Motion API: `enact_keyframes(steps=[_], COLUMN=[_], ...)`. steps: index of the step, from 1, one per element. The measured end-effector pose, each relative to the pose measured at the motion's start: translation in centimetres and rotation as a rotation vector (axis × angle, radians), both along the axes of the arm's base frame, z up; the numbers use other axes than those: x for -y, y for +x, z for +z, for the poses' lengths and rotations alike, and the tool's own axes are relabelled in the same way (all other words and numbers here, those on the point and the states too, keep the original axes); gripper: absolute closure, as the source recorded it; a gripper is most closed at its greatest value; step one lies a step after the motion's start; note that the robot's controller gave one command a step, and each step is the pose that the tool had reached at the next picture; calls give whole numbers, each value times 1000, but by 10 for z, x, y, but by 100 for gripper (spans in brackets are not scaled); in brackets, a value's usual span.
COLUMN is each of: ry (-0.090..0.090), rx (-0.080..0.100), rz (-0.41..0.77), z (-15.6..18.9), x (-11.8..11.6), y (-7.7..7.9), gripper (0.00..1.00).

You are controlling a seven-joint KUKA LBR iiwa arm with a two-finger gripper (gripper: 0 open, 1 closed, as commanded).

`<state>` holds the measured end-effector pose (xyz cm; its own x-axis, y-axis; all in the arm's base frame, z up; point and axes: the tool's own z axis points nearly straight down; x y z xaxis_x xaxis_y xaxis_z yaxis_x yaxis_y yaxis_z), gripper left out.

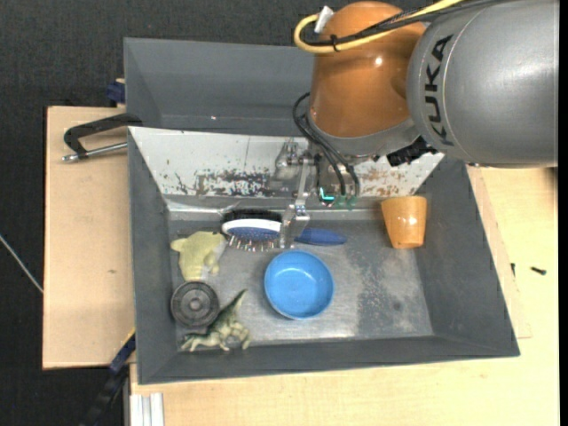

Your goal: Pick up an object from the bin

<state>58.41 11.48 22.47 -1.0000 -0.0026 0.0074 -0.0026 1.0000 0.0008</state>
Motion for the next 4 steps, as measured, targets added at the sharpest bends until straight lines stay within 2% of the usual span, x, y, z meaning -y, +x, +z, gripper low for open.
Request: enact_keyframes(steps=[1,2,3,4], ry=[4,-1,0,0], rx=[13,6,10,10], rz=[-316,-365,-631,-611], z=[-151,-123,-124,-152], x=[30,40,36,44], y=[-62,-84,-78,-84], gripper=[0,0,0,0])
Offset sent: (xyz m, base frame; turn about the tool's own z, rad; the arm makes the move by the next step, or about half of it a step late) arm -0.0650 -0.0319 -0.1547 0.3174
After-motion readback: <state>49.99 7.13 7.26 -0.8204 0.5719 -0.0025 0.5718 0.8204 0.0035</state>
